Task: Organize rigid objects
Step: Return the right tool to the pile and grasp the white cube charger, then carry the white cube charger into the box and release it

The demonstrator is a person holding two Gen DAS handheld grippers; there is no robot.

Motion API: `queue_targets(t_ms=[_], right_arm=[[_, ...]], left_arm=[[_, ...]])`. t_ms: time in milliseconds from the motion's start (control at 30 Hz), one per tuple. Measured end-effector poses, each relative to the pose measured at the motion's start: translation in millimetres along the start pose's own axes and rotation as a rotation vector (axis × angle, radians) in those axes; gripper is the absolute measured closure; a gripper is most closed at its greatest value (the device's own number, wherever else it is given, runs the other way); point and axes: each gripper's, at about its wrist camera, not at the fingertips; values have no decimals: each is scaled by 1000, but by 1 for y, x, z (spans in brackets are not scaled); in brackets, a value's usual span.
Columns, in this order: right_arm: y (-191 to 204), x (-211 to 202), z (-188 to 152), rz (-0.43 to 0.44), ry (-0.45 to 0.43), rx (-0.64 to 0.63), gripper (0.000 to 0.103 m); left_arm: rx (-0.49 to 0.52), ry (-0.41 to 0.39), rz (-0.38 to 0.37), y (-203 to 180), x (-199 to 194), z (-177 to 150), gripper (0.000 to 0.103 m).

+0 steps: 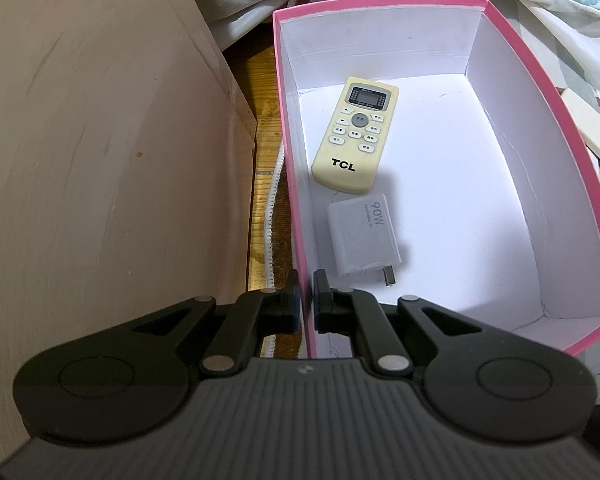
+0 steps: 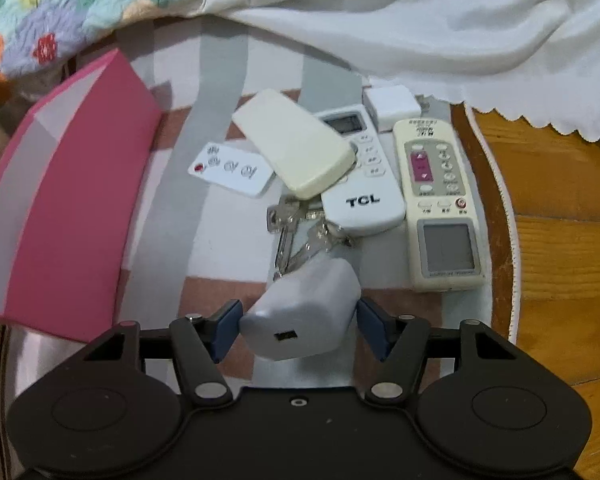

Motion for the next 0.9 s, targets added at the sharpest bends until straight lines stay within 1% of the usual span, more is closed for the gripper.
queue_targets(t_ms=[100, 167, 233, 300, 400, 500, 567, 600, 633, 700, 767, 900], right_arm=[[2, 0, 1, -3, 11, -41, 35], [1, 0, 2, -5, 29, -30, 35], [0, 4, 2, -32, 58, -40, 41], [-2, 11, -2, -71, 90, -59, 42], [-4, 15, -7, -76, 86, -73, 42], [1, 18, -10, -99, 104, -123, 42], [5, 21, -13, -119, 103, -157, 40], [7, 22, -15, -126, 97, -167, 40], [8, 22, -16, -131, 90, -177, 43], [7, 21, -16, -127, 86, -180, 43], [4, 18, -13, -113, 80, -152, 43], [4, -1, -2, -14, 20, -99, 43]], left_arm=[[1, -1, 1, 0, 0, 0, 98], [2, -1, 1, 0, 0, 0, 98], [0, 0, 0, 0, 0, 0, 98], [0, 0, -1, 0, 0, 0, 98], [3, 1, 0, 0, 0, 0, 97], [3, 3, 1, -1, 1, -1, 97], [0, 4, 0, -1, 1, -1, 97], [-2, 5, -2, -1, 2, -1, 97], [-4, 6, -3, -1, 2, -1, 97], [-6, 7, -7, -1, 2, -1, 97], [-5, 7, -7, -1, 2, -1, 97], [-8, 7, -9, 0, 2, -1, 97]])
Point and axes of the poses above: each gripper's, at about its wrist camera, not at the fingertips, and x roughly the way its jaws point, y to its left, z to its top, and after that the axes turned 14 degrees about z, right-handed
